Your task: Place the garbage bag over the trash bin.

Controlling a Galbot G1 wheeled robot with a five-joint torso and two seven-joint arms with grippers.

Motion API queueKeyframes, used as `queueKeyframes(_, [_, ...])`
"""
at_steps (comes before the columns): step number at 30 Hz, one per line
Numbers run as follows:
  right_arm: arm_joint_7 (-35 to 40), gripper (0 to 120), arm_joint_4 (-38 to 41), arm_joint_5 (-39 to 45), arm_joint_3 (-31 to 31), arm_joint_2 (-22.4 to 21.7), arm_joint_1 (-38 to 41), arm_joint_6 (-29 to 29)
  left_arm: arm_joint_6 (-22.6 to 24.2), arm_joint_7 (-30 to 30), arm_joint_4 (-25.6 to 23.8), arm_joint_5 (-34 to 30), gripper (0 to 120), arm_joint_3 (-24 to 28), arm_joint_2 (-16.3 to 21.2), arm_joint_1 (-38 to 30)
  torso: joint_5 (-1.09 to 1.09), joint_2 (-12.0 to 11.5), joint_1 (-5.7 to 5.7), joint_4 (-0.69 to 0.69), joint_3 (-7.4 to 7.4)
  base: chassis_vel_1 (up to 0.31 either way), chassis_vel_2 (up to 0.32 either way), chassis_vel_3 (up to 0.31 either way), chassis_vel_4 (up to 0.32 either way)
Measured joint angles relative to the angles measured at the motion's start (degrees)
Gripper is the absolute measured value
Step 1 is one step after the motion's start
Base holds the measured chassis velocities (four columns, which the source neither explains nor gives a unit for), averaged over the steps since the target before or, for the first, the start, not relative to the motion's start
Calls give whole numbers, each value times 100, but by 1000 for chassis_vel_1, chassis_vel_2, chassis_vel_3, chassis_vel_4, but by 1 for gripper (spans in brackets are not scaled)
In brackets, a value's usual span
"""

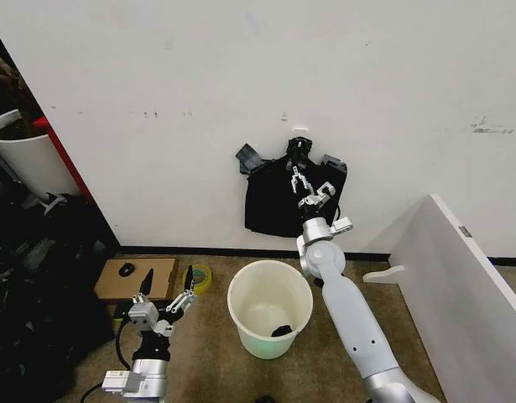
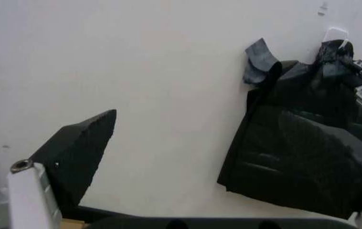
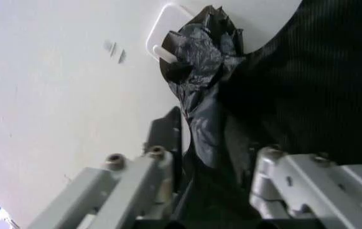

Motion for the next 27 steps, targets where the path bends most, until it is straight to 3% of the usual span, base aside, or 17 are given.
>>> queueKeyframes(6, [-22, 0, 35, -50, -1, -15, -18, 6, -3, 0, -4, 4, 100, -2, 23, 9, 0, 0, 0, 0, 0, 0, 0, 0, 0])
queueKeyframes(15, [-81, 0, 215, -93, -22, -67, -257, 13, -33, 0, -10, 7, 100, 0, 48, 21, 0, 1, 0, 0, 0, 0, 0, 0, 0])
queueKeyframes(27, [-520, 0, 1112, -727, -278, -675, -1684, 3, -98, -7, -91, -9, 100, 1, 64, 48, 1, 1, 0, -1, 0, 0, 0, 0, 0])
